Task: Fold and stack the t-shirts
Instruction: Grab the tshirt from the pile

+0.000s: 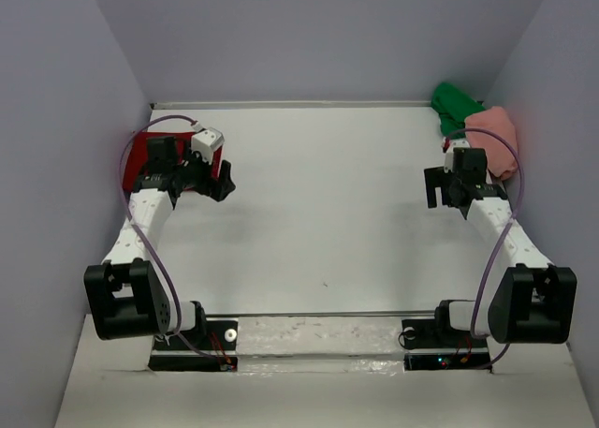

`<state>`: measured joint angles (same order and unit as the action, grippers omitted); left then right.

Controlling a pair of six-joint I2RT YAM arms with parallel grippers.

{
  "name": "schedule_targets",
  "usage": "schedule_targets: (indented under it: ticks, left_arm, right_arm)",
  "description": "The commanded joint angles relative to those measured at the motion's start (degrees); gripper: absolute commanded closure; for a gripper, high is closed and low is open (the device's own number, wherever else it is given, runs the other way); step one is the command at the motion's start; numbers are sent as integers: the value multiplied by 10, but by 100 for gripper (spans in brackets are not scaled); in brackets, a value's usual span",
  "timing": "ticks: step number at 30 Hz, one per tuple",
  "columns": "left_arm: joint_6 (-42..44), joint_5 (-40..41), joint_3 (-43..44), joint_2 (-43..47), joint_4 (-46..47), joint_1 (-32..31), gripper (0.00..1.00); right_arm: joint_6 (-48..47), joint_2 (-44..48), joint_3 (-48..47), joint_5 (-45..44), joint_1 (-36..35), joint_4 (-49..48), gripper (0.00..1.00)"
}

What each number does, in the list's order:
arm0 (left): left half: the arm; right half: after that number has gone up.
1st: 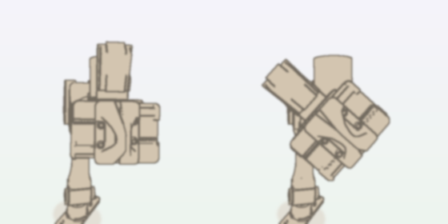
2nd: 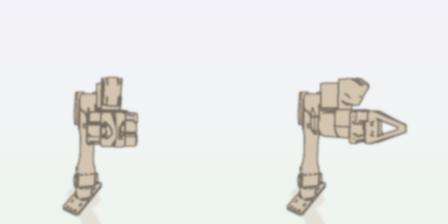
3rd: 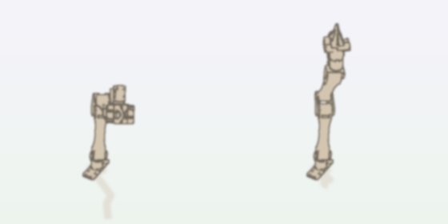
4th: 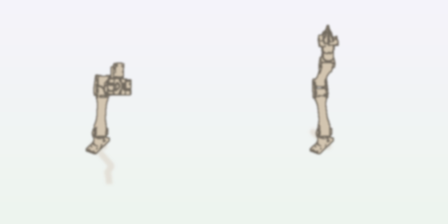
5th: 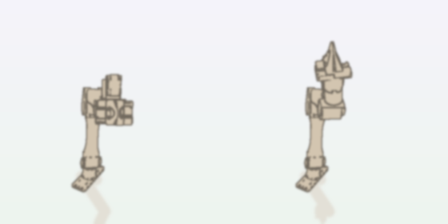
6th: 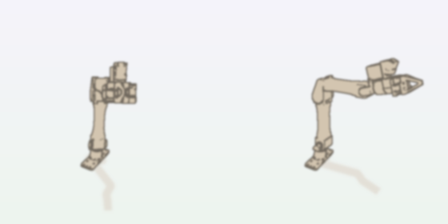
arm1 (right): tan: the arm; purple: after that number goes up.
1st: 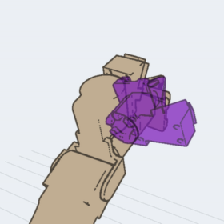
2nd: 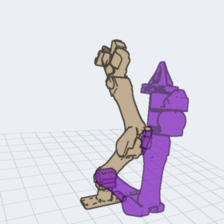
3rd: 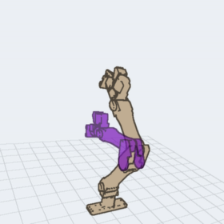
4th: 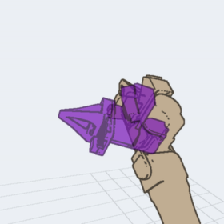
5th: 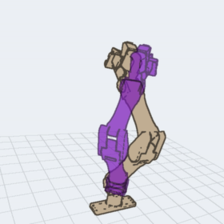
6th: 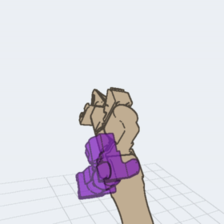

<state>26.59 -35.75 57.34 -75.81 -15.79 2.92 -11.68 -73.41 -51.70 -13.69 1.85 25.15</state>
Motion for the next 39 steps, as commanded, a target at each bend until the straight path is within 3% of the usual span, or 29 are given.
schedule_targets:
  ticks: [1,8,12,18,23,28,32,39]
  left_arm:
    - [6,-77,0,19,-5,29,1]
    - [-28,-124,0,1,-5,53,1]
    - [-128,-130,-16,2,44,62,1]
    - [-148,-125,-30,20,74,54,1]
    - [-116,-181,-58,21,96,55,1]
    - [-46,-139,1,-25,0,52,1]
    - [-35,-58,-51,24,78,32,1]
    - [-13,71,-25,-4,66,-13,1]
  right_arm:
    - [6,19,-21,18,4,-3,0]
    - [3,14,-20,24,4,2,0]
    - [5,11,-21,24,4,3,0]
    - [10,-7,-27,21,4,11,0]
    - [6,-3,-24,27,4,10,0]
    - [6,-13,-26,21,4,10,0]
    - [6,-22,-25,17,4,11,0]
    - [-10,-34,-47,-68,4,-35,0]
